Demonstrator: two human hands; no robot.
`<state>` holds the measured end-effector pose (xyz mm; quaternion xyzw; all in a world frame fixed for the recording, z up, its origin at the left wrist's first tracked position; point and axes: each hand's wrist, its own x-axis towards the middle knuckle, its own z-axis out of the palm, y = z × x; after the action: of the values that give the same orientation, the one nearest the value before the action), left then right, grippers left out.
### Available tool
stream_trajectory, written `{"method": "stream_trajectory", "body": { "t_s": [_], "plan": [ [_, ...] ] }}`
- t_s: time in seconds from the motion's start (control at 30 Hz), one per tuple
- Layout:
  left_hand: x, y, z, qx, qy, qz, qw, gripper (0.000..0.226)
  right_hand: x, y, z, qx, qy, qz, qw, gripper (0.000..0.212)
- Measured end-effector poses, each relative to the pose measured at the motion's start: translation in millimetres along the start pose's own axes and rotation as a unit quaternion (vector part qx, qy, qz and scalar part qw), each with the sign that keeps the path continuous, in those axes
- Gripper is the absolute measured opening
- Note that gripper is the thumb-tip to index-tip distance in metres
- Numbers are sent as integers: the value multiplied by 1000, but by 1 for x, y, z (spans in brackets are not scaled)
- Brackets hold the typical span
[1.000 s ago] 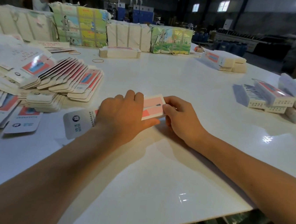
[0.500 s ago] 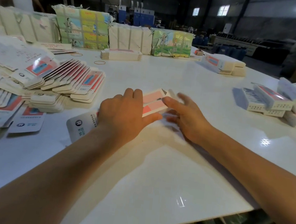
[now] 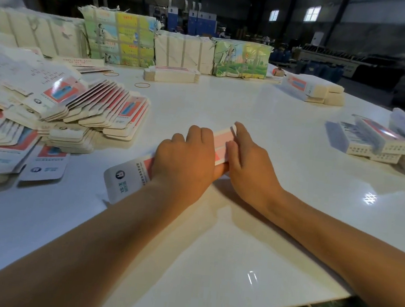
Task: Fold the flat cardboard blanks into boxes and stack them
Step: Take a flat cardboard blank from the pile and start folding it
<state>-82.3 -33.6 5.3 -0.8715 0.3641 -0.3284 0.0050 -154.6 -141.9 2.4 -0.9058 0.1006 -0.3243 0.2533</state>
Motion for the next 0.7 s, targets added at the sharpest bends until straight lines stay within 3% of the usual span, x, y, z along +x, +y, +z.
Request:
{"method": "stream_trajectory", "body": {
  "t_s": [0.1,0.2,0.37,0.53,0.7],
  "plan": [
    [-2,5,-2,20,25,12,999,65,1,-1,-1,113,19,67,991,46],
    [-3,6,-10,57,39,20,997,75,1,-2,-3,177,40,71,981,17],
    [-2,1,2,10,11,-1,1000,62,0,-4,-8,247,38,58,967,25],
    [-3,-4,0,24,40,-1,999,68,7,2,-13,414,15,143,899,37],
    [-2,-7,0,10,26,6,1000,70,8,6,-14,442,9,153,884,37]
  ]
}}
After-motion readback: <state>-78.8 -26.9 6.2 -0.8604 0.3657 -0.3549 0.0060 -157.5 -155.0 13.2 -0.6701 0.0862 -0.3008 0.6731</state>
